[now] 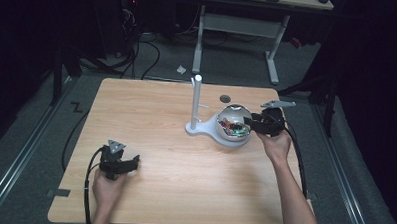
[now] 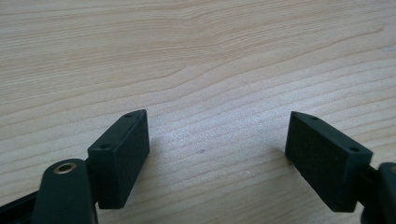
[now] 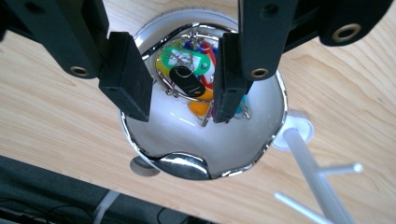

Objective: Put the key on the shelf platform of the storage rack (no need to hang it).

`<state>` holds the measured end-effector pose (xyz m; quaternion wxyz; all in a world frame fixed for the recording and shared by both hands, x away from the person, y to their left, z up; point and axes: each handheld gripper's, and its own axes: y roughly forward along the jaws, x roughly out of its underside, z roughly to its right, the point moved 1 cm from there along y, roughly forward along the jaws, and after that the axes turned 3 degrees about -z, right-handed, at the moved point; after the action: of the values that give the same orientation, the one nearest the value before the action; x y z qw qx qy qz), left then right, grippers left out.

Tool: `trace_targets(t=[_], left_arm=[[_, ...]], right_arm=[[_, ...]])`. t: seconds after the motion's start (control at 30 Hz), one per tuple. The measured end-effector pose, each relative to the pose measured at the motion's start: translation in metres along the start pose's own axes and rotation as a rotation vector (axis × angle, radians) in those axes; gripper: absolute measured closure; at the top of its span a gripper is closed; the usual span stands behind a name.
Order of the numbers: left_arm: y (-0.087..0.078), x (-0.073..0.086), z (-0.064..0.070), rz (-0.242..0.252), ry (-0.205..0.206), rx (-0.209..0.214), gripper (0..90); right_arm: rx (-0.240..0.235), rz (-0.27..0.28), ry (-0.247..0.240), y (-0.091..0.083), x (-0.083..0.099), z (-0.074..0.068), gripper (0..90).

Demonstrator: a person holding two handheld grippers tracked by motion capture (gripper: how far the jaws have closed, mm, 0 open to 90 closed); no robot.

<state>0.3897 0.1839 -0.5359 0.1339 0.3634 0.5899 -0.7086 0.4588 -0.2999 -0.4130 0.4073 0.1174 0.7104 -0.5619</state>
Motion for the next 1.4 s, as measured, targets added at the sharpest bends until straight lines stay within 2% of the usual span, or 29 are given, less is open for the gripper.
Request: trace_targets(t=[0.1,0.33,0.47,0.63,0.83,0.97,1.07,1.17,1.4], left_arm=[[0.0,0.0,0.0,-0.001,0.001,-0.001,22.2],[0.0,0.0,0.0,0.0,0.001,0.0,22.2],[0.0,0.0,0.0,0.0,0.001,0.0,22.2],[0.0,0.0,0.0,-0.001,0.002,0.0,22.2],[0.0,0.0,0.0,0.0,0.001,0.001,22.2],[0.0,0.0,0.0,0.0,0.0,0.002,22.1],[0.0,0.0,0.0,0.0,0.0,0.004,22.1],[0.0,0.0,0.0,0.001,-0.001,0.005,22.1],[0.0,0.0,0.0,0.0,-0.001,0.006,22.1]], right_arm=[[0.015,0.003,0.009,-0.007,0.003,0.002,58.2],[0.013,0.028,0.026,-0.022,0.005,0.003,57.4],[0.028,0.059,0.016,-0.031,0.01,-0.001,58.8],[0.036,0.049,0.005,-0.04,0.016,-0.004,58.3],[0.023,0.078,-0.002,-0.056,0.018,-0.01,57.9],[0.024,0.079,0.008,-0.061,0.022,-0.012,57.9],[0.004,0.09,0.02,-0.065,0.026,-0.014,58.2],[0.021,0.085,0.011,-0.067,0.029,-0.016,58.3],[0.021,0.099,0.016,-0.074,0.036,-0.021,57.7]])
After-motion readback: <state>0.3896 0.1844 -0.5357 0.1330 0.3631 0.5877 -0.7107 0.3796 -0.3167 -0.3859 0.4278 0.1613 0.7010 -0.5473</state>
